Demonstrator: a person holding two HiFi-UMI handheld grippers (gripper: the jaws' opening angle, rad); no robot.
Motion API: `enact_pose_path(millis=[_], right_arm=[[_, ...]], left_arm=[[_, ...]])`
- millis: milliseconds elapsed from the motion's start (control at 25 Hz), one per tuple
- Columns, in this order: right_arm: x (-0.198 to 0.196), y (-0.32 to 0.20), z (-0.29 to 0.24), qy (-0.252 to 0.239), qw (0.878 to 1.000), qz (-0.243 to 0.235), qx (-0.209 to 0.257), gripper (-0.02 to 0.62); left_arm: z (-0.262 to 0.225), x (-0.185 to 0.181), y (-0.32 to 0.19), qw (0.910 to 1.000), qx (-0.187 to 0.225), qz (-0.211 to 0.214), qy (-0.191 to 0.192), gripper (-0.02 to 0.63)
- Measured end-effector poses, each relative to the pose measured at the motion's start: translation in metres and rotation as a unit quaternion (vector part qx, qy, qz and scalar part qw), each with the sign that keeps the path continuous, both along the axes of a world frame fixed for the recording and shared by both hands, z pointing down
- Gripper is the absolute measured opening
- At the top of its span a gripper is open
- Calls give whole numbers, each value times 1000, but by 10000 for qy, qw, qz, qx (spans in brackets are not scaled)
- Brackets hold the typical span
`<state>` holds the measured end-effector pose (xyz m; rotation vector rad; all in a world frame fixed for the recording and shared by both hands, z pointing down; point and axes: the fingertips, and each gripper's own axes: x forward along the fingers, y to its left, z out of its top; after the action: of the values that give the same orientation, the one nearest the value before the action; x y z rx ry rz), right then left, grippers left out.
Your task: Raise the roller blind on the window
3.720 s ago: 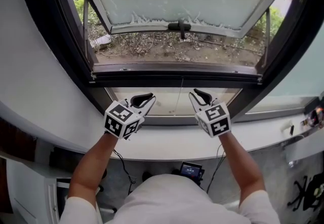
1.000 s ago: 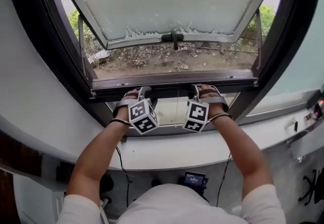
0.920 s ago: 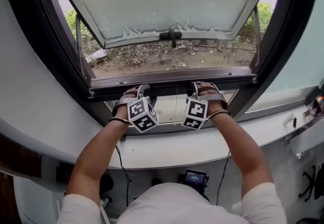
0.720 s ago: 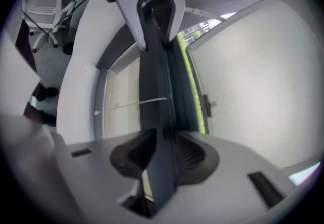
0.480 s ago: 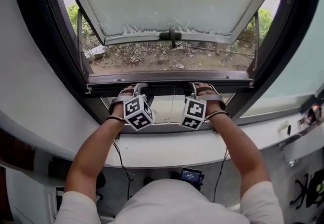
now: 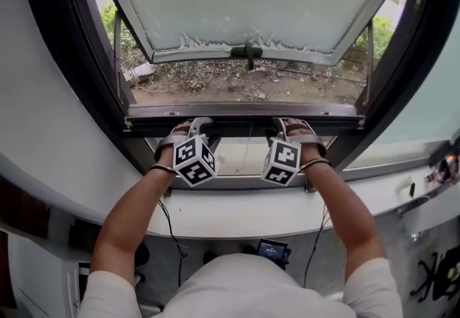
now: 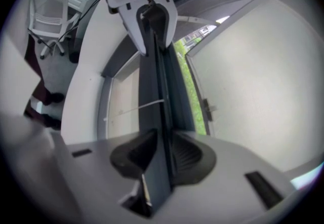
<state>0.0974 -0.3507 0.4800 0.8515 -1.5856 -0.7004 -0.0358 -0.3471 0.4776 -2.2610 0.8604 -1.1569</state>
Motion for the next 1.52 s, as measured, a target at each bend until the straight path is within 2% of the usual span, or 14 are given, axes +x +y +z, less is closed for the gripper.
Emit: enact_pose_path(millis=[240, 520, 680, 880, 1240, 1520], right_arm=[[-1, -1, -11, -77, 9999, -48, 84, 103], [-3, -4, -49, -251, 9980, -29, 578, 103], [-2, -5, -65, -473, 9957, 22, 802, 103], [-2, -6, -80, -637, 9924, 49, 1056, 103], [-3, -8, -128, -976, 9824, 46, 1594, 103], [-4, -6, -139, -1097, 9792, 37, 1705, 104]], left_arm=[[-10, 1, -1, 9999, 81, 64, -99, 153], [-47, 0, -3, 9994, 302, 54, 146, 152], [-62, 0, -3, 9995, 242, 69, 197, 141], [-78, -1, -3, 9988, 207, 66, 449, 141], [-126, -1, -7, 9974, 512, 74, 497, 124], [-138, -2, -7, 9969, 577, 86, 520, 123]])
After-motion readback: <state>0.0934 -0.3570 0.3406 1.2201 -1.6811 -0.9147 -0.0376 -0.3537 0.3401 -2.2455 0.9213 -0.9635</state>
